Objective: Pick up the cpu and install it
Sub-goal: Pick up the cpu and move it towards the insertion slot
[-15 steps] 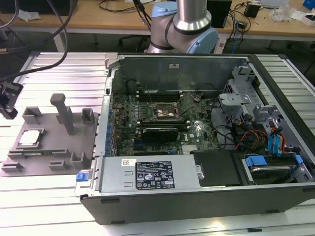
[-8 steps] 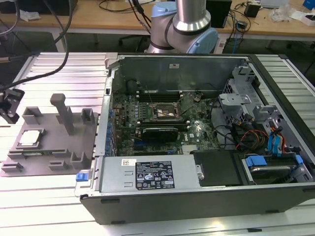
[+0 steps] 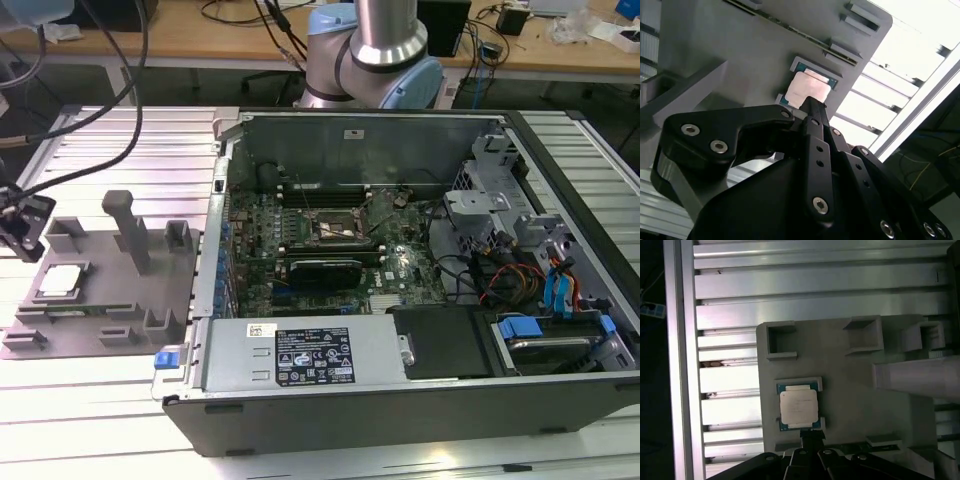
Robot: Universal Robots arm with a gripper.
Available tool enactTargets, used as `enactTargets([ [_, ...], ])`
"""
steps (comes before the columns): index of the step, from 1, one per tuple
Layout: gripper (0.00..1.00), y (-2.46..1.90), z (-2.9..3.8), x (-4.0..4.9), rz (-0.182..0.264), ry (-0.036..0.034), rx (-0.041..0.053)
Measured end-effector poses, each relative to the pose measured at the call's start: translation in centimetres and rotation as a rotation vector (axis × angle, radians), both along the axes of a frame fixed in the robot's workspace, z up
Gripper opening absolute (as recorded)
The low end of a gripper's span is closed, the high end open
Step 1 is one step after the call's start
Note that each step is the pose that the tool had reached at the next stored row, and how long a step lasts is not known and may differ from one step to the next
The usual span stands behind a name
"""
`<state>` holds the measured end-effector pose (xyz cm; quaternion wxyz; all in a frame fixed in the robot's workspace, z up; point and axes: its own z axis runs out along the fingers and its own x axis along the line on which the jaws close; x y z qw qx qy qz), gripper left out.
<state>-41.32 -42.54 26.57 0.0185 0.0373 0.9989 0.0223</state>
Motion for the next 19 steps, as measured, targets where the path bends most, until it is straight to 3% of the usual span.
enactTargets([
  [12,0.11,0.0,-2.56,0.0,0.056,0.0,0.0],
  [15,0.11,0.0,-3.49,0.0,0.06,0.0,0.0],
  [19,0.11,0.0,-3.77,0.0,0.06,0.0002,-0.0002],
])
